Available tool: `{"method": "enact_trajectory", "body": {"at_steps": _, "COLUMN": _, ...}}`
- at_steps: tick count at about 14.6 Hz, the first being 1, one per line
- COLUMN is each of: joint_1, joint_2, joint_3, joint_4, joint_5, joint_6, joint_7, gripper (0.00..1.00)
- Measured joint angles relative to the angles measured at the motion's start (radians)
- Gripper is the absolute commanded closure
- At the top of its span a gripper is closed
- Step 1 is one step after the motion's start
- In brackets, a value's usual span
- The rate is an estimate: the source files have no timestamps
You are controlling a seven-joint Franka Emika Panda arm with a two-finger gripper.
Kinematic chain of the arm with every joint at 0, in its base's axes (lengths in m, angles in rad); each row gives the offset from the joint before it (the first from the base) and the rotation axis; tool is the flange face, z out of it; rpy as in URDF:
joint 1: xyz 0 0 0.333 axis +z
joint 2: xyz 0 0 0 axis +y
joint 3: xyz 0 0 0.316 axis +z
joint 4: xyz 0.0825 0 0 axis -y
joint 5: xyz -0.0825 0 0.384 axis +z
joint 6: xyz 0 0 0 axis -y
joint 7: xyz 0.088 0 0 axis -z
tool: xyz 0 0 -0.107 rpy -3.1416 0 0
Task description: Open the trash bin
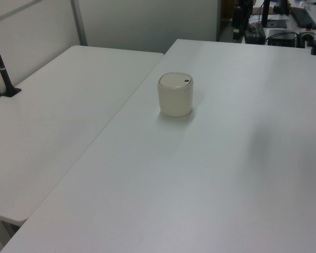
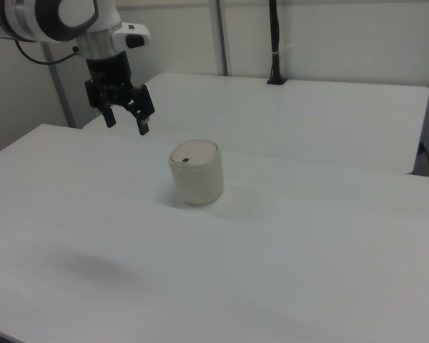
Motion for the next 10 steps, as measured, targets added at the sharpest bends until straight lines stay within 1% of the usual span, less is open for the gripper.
{"method": "enact_trajectory", "body": {"at_steps": 5, "joint_1": 0.0, "joint_2": 0.001, "joint_3": 0.0, "joint_4": 0.0, "joint_5": 0.0, "joint_6": 0.0, "joint_7": -0.003, "gripper": 0.0}}
{"method": "enact_trajectory", "body": {"at_steps": 7, "joint_1": 0.0, "joint_2": 0.001, "joint_3": 0.0, "joint_4": 0.0, "joint_5": 0.0, "joint_6": 0.0, "joint_7": -0.023, "gripper": 0.0}}
{"method": "enact_trajectory", "body": {"at_steps": 8, "joint_1": 0.0, "joint_2": 0.004, "joint_3": 0.001, "joint_4": 0.0, "joint_5": 0.0, "joint_6": 0.0, "joint_7": -0.052, "gripper": 0.11}}
{"method": "enact_trajectory", "body": {"at_steps": 9, "joint_1": 0.0, "joint_2": 0.011, "joint_3": 0.001, "joint_4": 0.0, "joint_5": 0.0, "joint_6": 0.003, "joint_7": -0.066, "gripper": 0.18}}
{"method": "enact_trajectory", "body": {"at_steps": 10, "joint_1": 0.0, "joint_2": 0.016, "joint_3": 0.001, "joint_4": 0.0, "joint_5": 0.0, "joint_6": 0.012, "joint_7": -0.073, "gripper": 0.33}}
